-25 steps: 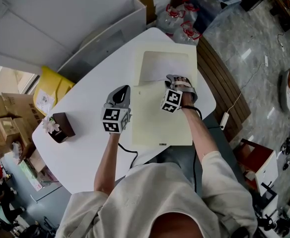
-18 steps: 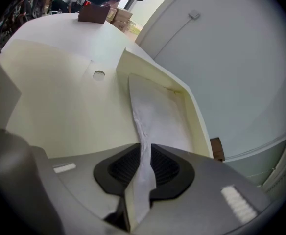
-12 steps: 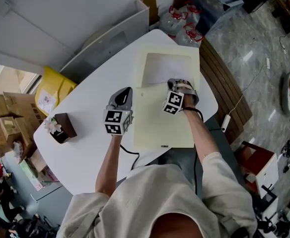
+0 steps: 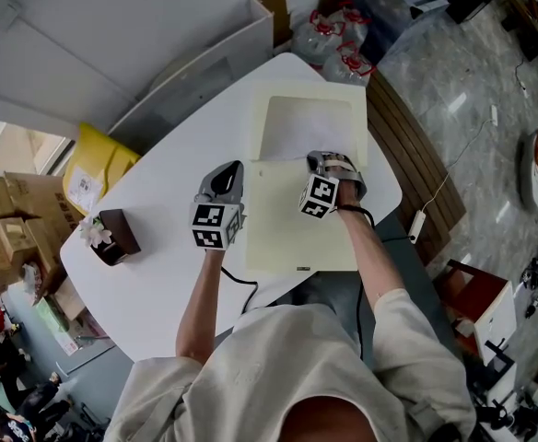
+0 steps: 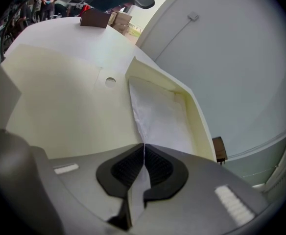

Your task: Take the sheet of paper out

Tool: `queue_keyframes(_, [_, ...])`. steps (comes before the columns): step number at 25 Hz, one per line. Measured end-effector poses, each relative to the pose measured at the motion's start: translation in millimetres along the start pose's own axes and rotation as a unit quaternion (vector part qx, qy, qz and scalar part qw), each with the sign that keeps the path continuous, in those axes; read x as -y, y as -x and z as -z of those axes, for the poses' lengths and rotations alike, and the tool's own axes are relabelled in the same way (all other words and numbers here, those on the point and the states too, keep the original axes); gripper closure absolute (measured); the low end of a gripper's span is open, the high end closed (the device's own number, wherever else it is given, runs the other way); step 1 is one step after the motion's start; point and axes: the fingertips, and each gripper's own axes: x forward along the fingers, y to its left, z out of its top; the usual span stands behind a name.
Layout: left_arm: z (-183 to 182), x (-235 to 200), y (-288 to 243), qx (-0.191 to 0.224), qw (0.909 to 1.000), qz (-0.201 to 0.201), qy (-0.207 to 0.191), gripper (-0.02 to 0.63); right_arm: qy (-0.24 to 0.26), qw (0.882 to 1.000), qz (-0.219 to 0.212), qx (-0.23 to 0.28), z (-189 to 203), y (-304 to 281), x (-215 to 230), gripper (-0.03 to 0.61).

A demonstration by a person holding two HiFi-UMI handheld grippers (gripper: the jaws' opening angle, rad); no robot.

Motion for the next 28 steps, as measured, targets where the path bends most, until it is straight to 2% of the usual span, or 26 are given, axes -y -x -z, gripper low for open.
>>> queue_keyframes(20, [-8, 39, 20, 0.019, 0.9995, 0.021, -0.017, 0.612, 0.01, 1.0, -0.015, 0.012, 1, 57, -73, 0.577])
queue_keyframes(28, [-14, 49, 31, 0.035, 0.9989, 0.015, -0.028, 0.612, 0.007, 1.0, -0.009, 0.028, -7, 86, -84, 0.577])
